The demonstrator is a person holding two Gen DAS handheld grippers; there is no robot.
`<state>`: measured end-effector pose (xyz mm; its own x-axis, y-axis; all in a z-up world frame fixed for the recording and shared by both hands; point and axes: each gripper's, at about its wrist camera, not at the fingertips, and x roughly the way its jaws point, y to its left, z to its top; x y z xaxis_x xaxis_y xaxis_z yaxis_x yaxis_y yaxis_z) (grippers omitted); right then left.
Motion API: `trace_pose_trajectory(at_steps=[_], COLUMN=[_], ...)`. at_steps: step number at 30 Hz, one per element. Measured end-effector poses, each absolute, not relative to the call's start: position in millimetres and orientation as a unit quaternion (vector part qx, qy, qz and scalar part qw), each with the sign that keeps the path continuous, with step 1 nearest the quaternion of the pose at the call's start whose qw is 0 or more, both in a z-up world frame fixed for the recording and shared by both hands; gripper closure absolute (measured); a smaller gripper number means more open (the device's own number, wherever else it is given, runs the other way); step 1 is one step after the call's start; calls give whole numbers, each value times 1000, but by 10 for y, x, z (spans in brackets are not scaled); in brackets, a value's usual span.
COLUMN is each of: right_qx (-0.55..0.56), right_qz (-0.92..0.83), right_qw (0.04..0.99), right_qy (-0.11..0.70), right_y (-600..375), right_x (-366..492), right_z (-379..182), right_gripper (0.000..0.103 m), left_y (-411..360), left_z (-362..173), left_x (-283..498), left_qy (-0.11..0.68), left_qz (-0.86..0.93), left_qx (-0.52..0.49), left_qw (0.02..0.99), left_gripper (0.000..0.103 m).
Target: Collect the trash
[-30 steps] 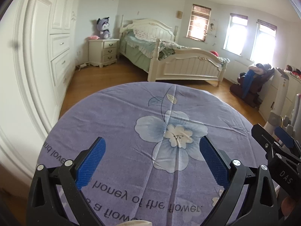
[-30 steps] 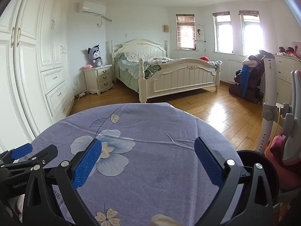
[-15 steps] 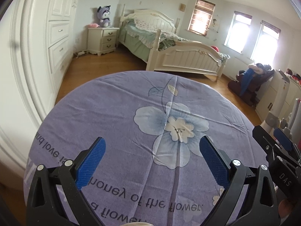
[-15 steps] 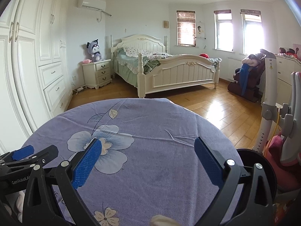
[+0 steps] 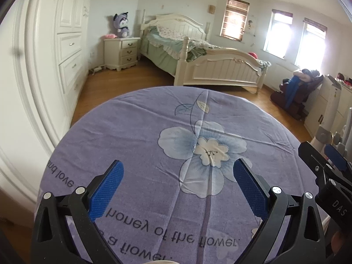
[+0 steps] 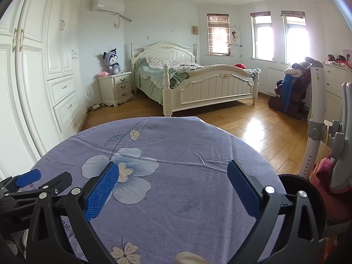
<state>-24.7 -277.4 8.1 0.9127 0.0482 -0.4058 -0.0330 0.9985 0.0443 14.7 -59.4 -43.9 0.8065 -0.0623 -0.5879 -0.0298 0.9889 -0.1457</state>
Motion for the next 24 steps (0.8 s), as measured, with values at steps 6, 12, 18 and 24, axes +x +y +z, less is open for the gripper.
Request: trace_pose_trajectory(at_steps=[6, 12, 18, 24], right_qx=[25, 27, 40, 43], right_qz=[26, 35, 41, 41], right_qw=[980, 981, 981, 982], right_qy=[197, 190, 184, 180], right_y=[-2810, -2822, -2875, -2889], right_x=[-295, -323, -343, -357], right_z=[84, 91, 93, 100], right_gripper=[5, 5, 5, 5], left_y=[-616, -671, -745, -765], left_z=[-403, -363, -303, -278], left_x=[103, 27, -84, -124], left_qy=[303, 293, 272, 266], left_qz=[9, 37, 50, 50], left_qx=[-60, -39, -20, -16], left_qw=[951, 955, 961, 962], left_gripper=[5, 5, 5, 5])
